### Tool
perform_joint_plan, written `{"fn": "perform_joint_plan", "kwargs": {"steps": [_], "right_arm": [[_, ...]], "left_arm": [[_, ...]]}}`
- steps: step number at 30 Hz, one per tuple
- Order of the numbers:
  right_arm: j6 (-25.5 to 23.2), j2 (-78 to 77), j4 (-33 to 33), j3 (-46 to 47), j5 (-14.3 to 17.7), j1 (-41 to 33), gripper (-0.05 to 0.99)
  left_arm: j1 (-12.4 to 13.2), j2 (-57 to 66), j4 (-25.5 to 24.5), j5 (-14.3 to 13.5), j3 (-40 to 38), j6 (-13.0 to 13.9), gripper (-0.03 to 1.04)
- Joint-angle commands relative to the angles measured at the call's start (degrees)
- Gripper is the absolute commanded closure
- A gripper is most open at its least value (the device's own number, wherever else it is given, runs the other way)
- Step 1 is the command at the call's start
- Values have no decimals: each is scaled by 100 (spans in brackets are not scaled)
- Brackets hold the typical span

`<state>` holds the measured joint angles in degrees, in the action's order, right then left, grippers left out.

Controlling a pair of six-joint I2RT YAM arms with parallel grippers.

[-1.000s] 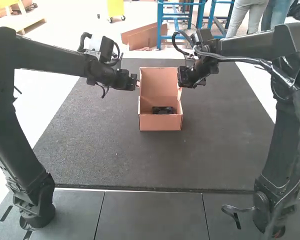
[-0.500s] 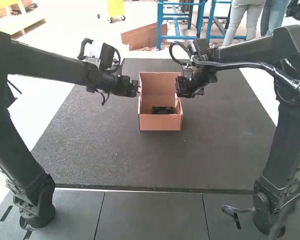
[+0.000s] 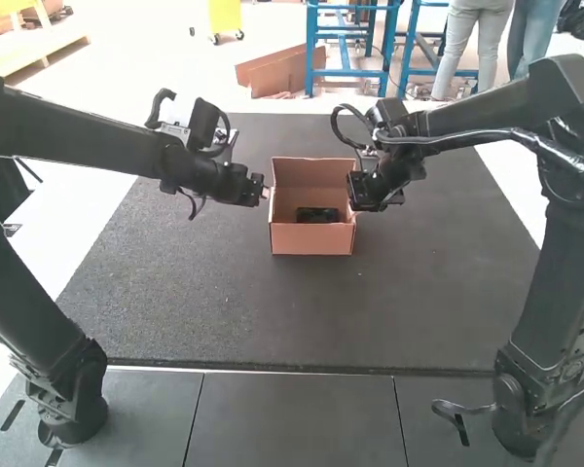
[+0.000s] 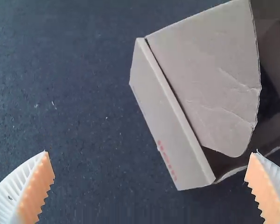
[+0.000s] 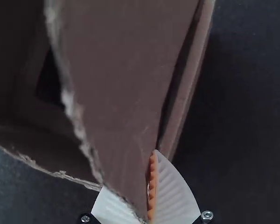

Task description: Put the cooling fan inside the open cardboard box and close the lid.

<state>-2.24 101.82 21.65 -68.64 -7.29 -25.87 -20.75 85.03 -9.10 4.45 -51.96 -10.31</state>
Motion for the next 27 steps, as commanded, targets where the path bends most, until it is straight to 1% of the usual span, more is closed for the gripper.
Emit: {"fn": "perform_joint_plan", "kwargs": {"steps": [1,2,4,7,8,9,11,13,17,19,20,23,27], "right_arm": [[101,-277,41,35,175,-94,86],[101,-277,50,17,184,-68,79],[83,-277,50,-35,193,-68,57],[31,-391,199,-237,166,-59,17],[22,-426,234,-299,114,-59,9],[-4,-488,243,-352,52,-50,4],[-22,-602,287,-457,-106,-41,2],[-22,-743,287,-510,-141,-24,2],[-13,-1156,270,-483,-115,170,2],[-4,-1384,234,-448,-36,319,2],[-4,-1490,155,-413,8,390,2],[31,-1762,-82,-281,351,644,2],[233,-2026,-521,26,975,943,3]], "left_arm": [[-43,-277,-223,-155,46,231,4],[-43,-347,-294,-234,55,292,4],[-8,-523,-311,-278,72,336,4],[1,-778,-136,-568,55,468,4],[10,-839,-65,-638,37,512,4],[10,-883,14,-708,-7,512,4],[10,-910,75,-875,-147,521,4],[1,-875,181,-1016,-288,521,4],[-25,-681,462,-1245,-569,521,4],[-25,-514,532,-1280,-745,521,4],[-25,-426,550,-1359,-850,521,4],[-25,-154,612,-1491,-1193,521,4],[-34,180,708,-1649,-1633,521,4]]}}
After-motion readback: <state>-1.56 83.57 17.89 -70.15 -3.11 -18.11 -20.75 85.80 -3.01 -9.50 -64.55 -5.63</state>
